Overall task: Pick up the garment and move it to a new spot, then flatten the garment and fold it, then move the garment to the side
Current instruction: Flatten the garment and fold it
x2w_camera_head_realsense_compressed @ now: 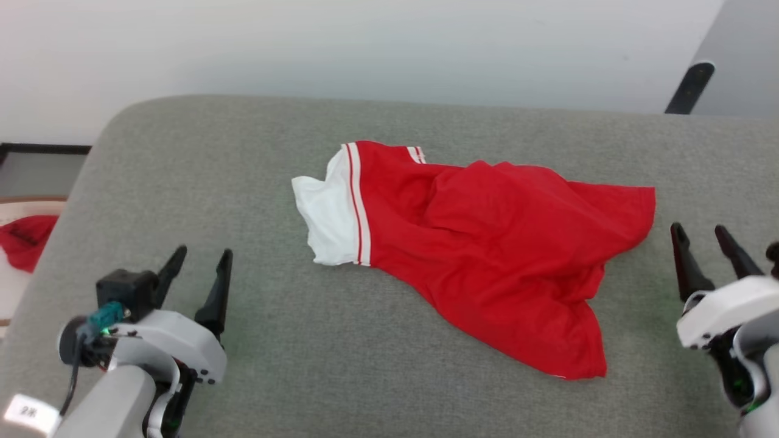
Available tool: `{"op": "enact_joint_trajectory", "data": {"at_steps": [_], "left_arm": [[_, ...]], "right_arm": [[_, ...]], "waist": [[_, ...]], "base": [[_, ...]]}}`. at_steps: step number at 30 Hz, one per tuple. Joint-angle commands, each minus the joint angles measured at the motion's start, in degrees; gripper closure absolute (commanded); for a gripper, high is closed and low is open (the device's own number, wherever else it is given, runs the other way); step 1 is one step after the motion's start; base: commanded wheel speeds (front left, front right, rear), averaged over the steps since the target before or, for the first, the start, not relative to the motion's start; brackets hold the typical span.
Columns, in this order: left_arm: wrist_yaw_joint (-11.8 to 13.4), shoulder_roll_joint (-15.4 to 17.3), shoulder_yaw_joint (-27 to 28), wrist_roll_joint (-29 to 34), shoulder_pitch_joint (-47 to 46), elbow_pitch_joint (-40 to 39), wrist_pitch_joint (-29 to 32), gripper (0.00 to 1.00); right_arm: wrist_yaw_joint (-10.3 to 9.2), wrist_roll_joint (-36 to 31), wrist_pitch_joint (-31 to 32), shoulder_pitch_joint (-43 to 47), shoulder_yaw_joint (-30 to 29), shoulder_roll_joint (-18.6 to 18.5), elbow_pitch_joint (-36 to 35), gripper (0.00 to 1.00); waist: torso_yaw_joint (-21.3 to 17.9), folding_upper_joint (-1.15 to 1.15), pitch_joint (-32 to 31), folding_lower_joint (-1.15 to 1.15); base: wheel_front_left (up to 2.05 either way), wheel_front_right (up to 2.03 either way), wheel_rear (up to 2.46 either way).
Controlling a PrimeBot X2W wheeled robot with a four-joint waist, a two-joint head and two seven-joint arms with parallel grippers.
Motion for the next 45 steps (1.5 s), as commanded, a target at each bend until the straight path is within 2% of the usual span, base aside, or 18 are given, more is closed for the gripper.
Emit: {"op": "enact_joint_trajectory", "data": {"at_steps": [1, 4, 6, 7, 8, 9, 15, 23, 33, 34, 35, 36, 45], "left_arm": [[1.21, 0.01, 1.92, 3.3, 2.3, -3.21, -0.27, 0.0], [1.77, -0.34, 4.37, 5.83, 3.88, -6.51, -0.28, 0.0], [1.97, -1.88, 8.82, 7.92, 6.37, -10.7, -0.29, 0.0], [1.97, -1.88, 8.82, 7.92, 6.37, -10.7, -0.29, 0.0], [1.49, -2.23, 10.76, 9.49, 7.54, -11.9, -0.3, 0.0], [1.14, -2.51, 11.32, 10.1, 7.81, -12.14, -0.3, 0.0], [-0.68, -4.85, 14.04, 13.57, 6.9, -13.19, -0.31, 0.0], [-2.77, -8.44, 16.17, 17.35, 5.54, -13.85, -0.3, 0.0], [-6.19, -12.89, 19.84, 20.45, 4.68, -12.23, -0.32, 0.0], [-6.37, -13.16, 20.21, 20.6, 4.64, -12.1, -0.32, 0.0], [-6.66, -13.45, 20.59, 20.85, 4.58, -11.97, -0.32, 0.0], [-6.81, -13.73, 20.93, 21.09, 4.52, -11.81, -0.32, 0.0], [-8.62, -15.9, 22.39, 22.41, 4.96, -10.01, -0.32, 0.0]], "right_arm": [[0.22, 0.1, 1.91, -1.77, 0.41, -1.21, 0.86, 0.0], [0.22, 0.54, 5.46, -3.99, 0.82, -2.18, 2.17, 0.0], [0.22, 1.08, 12.86, -8.31, 2.77, -3.79, 4.16, 0.0], [0.22, 1.08, 12.86, -8.31, 2.77, -3.79, 4.16, 0.0], [0.22, 1.94, 18.87, -11.47, 3.67, -4.71, 6.15, 0.0], [0.22, 2.13, 22.26, -13.07, 4.49, -5.15, 7.24, 0.0], [0.22, 3.44, 37.5, -23.17, 4.04, -6.66, 14.83, 0.0], [0.22, 0.95, 44.06, -29.3, 6.16, -7.85, 21.46, 0.0], [0.22, 0.09, 41.89, -29.88, 8.66, -6.93, 27.39, 0.0], [0.22, 0.19, 41.9, -29.86, 9.25, -6.74, 27.62, 0.55], [0.23, 0.5, 41.65, -29.83, 9.76, -6.53, 27.62, 0.96], [0.23, 0.8, 41.5, -29.88, 10.04, -6.45, 27.7, 1.0], [0.22, 3.57, 33.01, -30.87, 15.67, -5.82, 21.55, 1.0]], "waist": [[0.78, 0.0, -0.14, 0.0], [1.01, 0.0, 0.08, 0.0], [1.34, 0.0, 0.75, 0.0], [1.34, 0.0, 0.75, 0.0], [1.52, 0.0, 1.43, 0.0], [1.6, 0.0, 1.79, 0.0], [3.01, 0.0, 4.7, 0.0], [5.2, 0.0, 7.79, 0.0], [6.48, 0.0, 10.17, 0.0], [6.46, 0.0, 10.21, 0.0], [6.42, 0.0, 10.24, 0.0], [6.36, 0.0, 10.22, 0.0], [5.86, 0.0, 8.45, 0.0]], "base": [[0.0, 0.0, 0.0], [0.0, 0.0, 0.0], [0.0, 0.0, 0.0], [0.0, 0.0, 0.0], [0.0, 0.0, 0.0], [0.0, 0.0, 0.0], [0.0, 0.0, 0.0], [0.0, 0.0, 0.0], [0.0, 0.0, 0.0], [0.0, 0.0, 0.0], [0.0, 0.0, 0.0], [0.0, 0.0, 0.0], [0.0, 0.0, 0.0]]}}
